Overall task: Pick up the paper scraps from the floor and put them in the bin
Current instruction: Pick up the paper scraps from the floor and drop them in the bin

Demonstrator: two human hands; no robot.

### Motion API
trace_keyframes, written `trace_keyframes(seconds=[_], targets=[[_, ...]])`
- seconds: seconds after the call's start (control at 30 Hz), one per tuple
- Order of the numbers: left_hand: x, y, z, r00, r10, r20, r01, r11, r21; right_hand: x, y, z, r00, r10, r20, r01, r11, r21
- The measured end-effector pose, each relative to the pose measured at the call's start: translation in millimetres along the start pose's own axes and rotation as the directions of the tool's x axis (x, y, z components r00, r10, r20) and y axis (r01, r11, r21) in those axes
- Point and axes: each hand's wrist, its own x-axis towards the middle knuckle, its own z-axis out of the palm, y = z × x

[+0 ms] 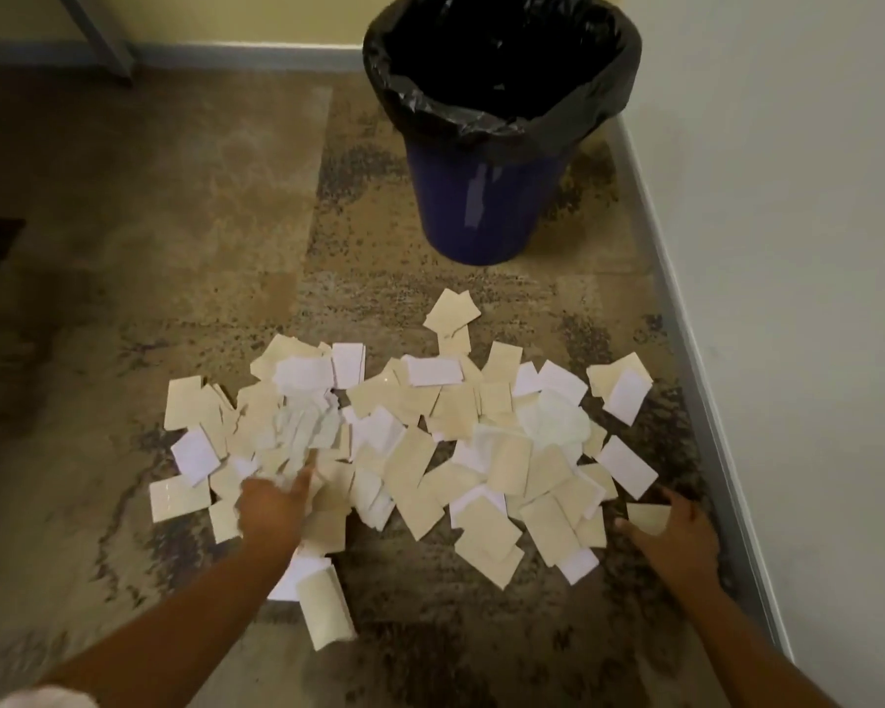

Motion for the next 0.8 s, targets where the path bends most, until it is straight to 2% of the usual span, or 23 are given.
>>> trace_keyframes(seconds=[0.1, 0.17, 0.33, 0.43, 0.53, 0.6, 0.73, 0.8], targets=[[-11, -50, -11, 0.975, -0.197, -0.100, 0.198, 0.980, -0.001, -4, 1, 12, 0.998, -0.033, 0.046, 0.036, 0.996, -0.084], [-13, -78, -10, 0.958, -0.268, -0.104, 0.275, 0.960, 0.061, -17, -9, 25, 0.996, -0.073, 0.043, 0.078, 0.989, -0.126], [-5, -104, 9, 0.960, -0.279, -0.014, 0.279, 0.952, 0.128, -50, -45, 62, 0.987, -0.162, 0.011, 0.161, 0.971, -0.174], [-14, -95, 18, 0.963, -0.266, 0.045, 0.255, 0.952, 0.170, -64, -70, 77, 0.993, -0.105, 0.053, 0.108, 0.992, -0.063], [-16, -95, 32, 0.945, -0.265, 0.190, 0.257, 0.964, 0.063, -75, -91, 88, 0.982, -0.078, 0.170, 0.037, 0.972, 0.233], [-17, -98, 40, 0.933, -0.267, 0.242, 0.262, 0.964, 0.054, -80, -96, 93, 0.967, -0.087, 0.238, -0.004, 0.933, 0.360], [-32, -95, 42, 0.951, -0.190, 0.243, 0.172, 0.980, 0.096, -83, -96, 91, 0.964, -0.099, 0.246, 0.000, 0.928, 0.373], [-37, -96, 40, 0.960, -0.111, 0.257, 0.081, 0.989, 0.125, -80, -91, 88, 0.965, -0.099, 0.245, -0.002, 0.925, 0.381]])
